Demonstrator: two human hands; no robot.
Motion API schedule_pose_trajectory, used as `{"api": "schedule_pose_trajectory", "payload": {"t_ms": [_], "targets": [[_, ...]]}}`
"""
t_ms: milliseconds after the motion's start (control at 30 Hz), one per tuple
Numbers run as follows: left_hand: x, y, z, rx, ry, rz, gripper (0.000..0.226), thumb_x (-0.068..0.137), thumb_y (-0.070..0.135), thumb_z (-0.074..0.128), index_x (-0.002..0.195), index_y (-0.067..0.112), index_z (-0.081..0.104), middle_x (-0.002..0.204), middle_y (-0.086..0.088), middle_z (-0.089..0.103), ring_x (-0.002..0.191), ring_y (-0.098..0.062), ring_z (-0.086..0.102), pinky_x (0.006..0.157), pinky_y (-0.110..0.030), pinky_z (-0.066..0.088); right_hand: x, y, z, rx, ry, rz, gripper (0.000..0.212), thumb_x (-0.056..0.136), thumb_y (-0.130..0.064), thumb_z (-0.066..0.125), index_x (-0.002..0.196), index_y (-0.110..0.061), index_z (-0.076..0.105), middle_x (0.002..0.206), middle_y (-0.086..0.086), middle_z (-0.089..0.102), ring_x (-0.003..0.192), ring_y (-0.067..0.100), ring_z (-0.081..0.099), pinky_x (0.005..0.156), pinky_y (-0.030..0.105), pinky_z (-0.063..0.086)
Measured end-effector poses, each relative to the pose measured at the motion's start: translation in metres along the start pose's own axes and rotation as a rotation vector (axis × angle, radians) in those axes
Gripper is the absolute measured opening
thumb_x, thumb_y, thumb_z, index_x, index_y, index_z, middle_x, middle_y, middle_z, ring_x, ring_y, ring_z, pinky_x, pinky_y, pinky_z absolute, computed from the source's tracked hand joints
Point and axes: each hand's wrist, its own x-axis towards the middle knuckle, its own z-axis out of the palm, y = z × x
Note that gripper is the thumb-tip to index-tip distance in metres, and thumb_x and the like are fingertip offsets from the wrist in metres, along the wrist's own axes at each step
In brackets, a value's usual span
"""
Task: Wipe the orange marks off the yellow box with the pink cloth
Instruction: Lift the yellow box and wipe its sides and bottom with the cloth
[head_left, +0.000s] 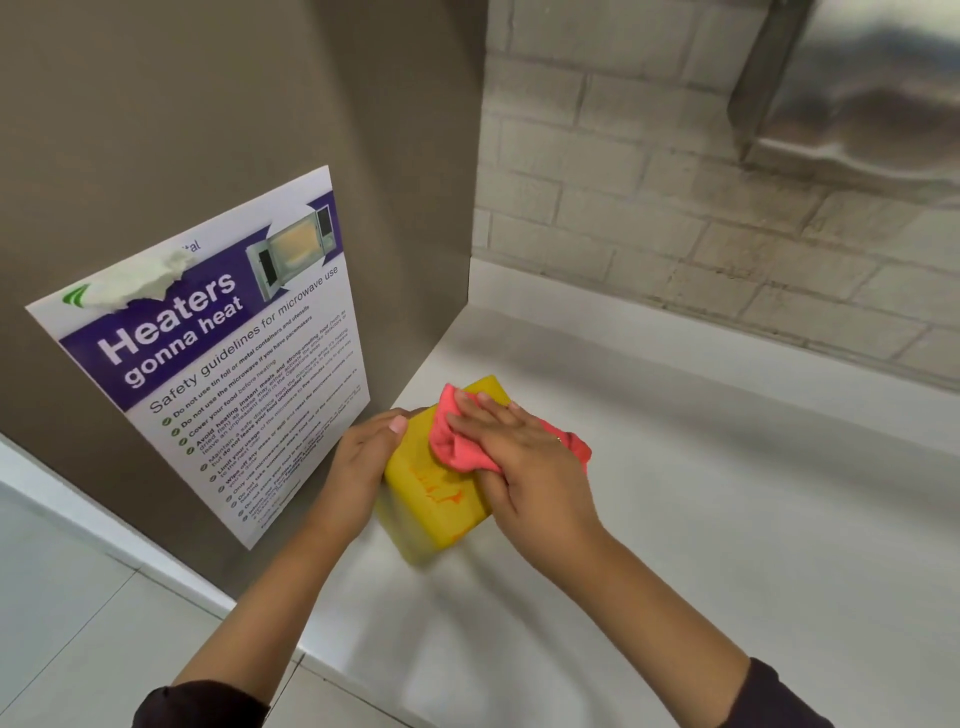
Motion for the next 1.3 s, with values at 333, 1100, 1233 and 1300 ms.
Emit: {"api": "schedule_pose_trajectory", "payload": {"t_ms": [333,1100,1233,1300], "targets": [[-0.008,-0.001,0.005,0.032,-0.015,0.042,0.029,0.086,0.028,0.045,0.084,0.027,0.074,0.074,0.010,0.065,0.070,-0.002,0.059,0.065,-0.012,0.045,-0.004,-0.005,0.010,0.285,0.392,0.435,0.031,0.094,-0.020,0.046,0.121,-0.026,0.061,0.119,-0.013,0.063,0.108,0.005,0.058,0.097,0.029,0.046],[-0.011,-0.002,0.008,-0.019,0.021,-0.005,0.033,0.079,0.040,0.047,0.091,0.026,0.074,0.079,0.003,0.069,0.076,-0.008,0.062,0.068,-0.016,0.048,-0.008,-0.009,0.013,0.246,0.367,0.314,0.038,0.092,-0.012,0.047,0.127,-0.025,0.055,0.128,-0.021,0.050,0.125,-0.006,0.039,0.110,0.019,0.025],[-0.013,-0.003,0.010,-0.004,0.042,-0.011,0.033,0.082,0.041,0.045,0.089,0.026,0.073,0.076,0.003,0.065,0.074,-0.009,0.059,0.068,-0.017,0.047,0.002,-0.023,0.019,0.190,0.286,0.329,0.039,0.094,-0.010,0.045,0.129,-0.024,0.054,0.135,-0.006,0.053,0.129,0.006,0.041,0.109,0.007,0.013],[-0.012,-0.002,0.010,0.002,0.047,-0.011,0.033,0.082,0.041,0.045,0.083,0.022,0.072,0.075,0.000,0.063,0.071,-0.009,0.057,0.066,-0.018,0.046,0.002,-0.027,0.018,0.205,0.227,0.248,0.040,0.091,-0.013,0.043,0.128,-0.023,0.056,0.136,-0.007,0.052,0.128,-0.001,0.038,0.110,0.010,0.016]]}}
